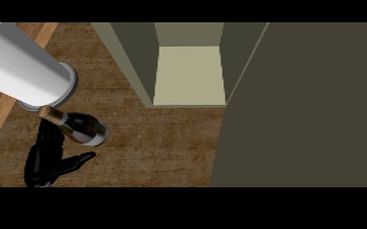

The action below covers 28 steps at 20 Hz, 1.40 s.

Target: Pick up the wine, place it into the cabinet and close the cabinet

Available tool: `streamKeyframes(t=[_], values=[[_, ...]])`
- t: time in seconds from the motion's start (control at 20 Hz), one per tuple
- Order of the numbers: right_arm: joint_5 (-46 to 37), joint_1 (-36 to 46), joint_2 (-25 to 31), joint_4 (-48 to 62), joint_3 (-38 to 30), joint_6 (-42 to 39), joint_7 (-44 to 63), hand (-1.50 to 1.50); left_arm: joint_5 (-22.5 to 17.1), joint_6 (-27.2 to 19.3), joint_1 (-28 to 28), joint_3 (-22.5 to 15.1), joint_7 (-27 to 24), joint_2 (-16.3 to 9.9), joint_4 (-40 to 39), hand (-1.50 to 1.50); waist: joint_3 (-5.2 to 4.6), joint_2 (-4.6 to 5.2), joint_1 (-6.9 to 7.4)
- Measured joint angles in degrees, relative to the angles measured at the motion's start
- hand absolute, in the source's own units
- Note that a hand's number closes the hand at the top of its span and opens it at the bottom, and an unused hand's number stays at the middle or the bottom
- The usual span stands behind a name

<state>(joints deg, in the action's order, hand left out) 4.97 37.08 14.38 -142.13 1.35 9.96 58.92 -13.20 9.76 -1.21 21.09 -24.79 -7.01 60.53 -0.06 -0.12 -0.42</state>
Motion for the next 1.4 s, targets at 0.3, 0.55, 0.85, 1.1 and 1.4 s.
streamKeyframes(t=[0.3, 0.55, 0.85, 1.1, 1.4], values=[[0.19, 0.61, 0.79, -0.05, -0.54, 0.03, 0.66, -1.5, -1.62, 3.75, -3.99, 1.77, -4.57, -2.02, -9.96, -1.5, -0.01, 0.01, -0.17], [0.25, 1.52, 1.11, -0.01, -0.84, 0.5, 1.37, -1.5, -0.31, 4.53, -6.95, 1.32, -8.95, -2.58, -16.9, -1.5, -0.01, 0.01, -0.28], [0.5, 0.92, 1.26, -0.08, -1.33, 0.7, 1.2, -1.5, 0.73, 5.06, -11.14, 1.59, -13.76, -4.0, -25.2, 1.5, -0.02, 0.05, -0.4], [0.76, -0.26, 1.26, -0.19, -1.48, 0.56, 0.85, -1.5, 0.29, 8.28, -14.88, 2.03, -17.11, -4.63, -31.1, 1.5, -0.02, 0.1, -0.66], [0.57, 0.36, 1.18, 0.05, -0.63, 0.92, 0.74, -1.5, 5.3, 5.36, -15.82, -1.81, -22.04, -5.03, -30.95, 1.5, -0.01, 0.03, -0.54]])
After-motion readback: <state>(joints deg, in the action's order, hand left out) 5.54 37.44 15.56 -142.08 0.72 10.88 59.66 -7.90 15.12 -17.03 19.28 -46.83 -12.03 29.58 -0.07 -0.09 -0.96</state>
